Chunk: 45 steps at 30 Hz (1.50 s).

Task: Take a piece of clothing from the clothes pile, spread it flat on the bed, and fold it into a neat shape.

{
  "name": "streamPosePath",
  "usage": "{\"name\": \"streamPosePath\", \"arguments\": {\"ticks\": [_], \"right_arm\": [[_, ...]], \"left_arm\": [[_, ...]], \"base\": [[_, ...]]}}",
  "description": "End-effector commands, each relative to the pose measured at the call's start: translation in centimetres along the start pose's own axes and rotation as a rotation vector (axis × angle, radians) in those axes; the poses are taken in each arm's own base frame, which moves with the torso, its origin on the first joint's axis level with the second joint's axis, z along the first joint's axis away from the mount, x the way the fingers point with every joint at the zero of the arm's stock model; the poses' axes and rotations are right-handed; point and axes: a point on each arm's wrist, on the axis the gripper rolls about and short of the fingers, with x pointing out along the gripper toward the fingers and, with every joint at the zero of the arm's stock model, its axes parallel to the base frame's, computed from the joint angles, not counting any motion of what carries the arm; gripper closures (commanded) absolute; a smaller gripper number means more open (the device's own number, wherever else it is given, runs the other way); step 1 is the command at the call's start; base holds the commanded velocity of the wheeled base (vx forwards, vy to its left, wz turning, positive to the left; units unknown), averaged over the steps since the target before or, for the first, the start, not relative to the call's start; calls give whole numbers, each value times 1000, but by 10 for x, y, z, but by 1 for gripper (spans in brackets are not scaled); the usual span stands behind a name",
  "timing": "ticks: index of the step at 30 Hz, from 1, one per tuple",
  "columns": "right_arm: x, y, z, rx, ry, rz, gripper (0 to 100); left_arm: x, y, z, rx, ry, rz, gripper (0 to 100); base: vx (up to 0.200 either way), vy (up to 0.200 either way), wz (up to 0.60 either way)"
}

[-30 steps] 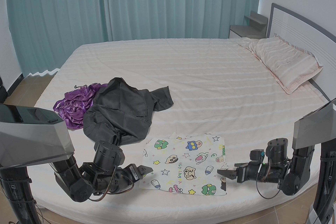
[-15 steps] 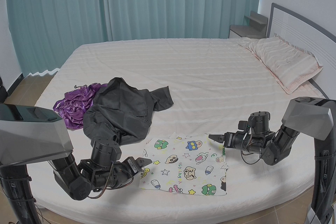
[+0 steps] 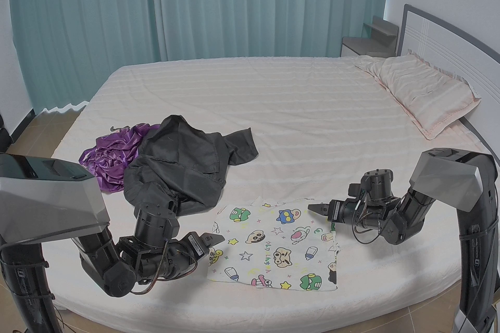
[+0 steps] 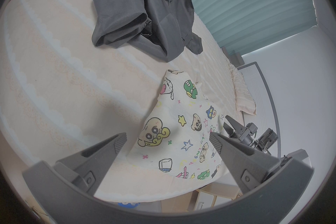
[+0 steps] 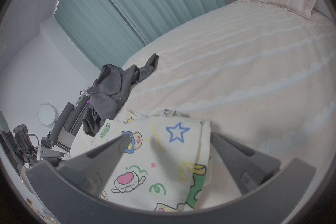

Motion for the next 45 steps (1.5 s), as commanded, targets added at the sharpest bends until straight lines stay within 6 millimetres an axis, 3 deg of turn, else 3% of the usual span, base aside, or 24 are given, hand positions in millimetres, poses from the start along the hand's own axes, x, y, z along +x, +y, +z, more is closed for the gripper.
{"name": "streamPosePath", "arguments": {"ticks": [1, 12, 28, 29, 34, 38, 41, 45], "right_arm": [[4, 0, 2, 6, 20, -5, 100], [-2, -17, 9, 23, -2, -58, 100], [-4, -19, 10, 28, -14, -83, 100], [-5, -20, 10, 29, -15, -84, 0], [-11, -21, 15, 35, -34, -87, 0], [-31, -13, 24, 33, -64, -82, 0], [-47, -5, 20, 21, -88, -79, 0], [-55, 5, 8, 4, -137, -121, 0]], "left_arm": [[1, 1, 0, -1, 1, 3, 0], [0, 1, 0, -1, 1, 3, 0], [0, 1, 0, 0, 1, 5, 0], [0, 1, 0, 0, 1, 5, 0], [0, 1, 0, 0, 1, 5, 0], [3, -5, 3, 6, -29, -36, 0], [12, -19, 6, 26, -78, -114, 0], [30, -33, 1, 10, -106, -142, 0]], "base": [[0, 0, 0], [0, 0, 0], [0, 0, 0], [0, 0, 0], [0, 0, 0], [0, 0, 0], [0, 0, 0], [0, 0, 0]]}}
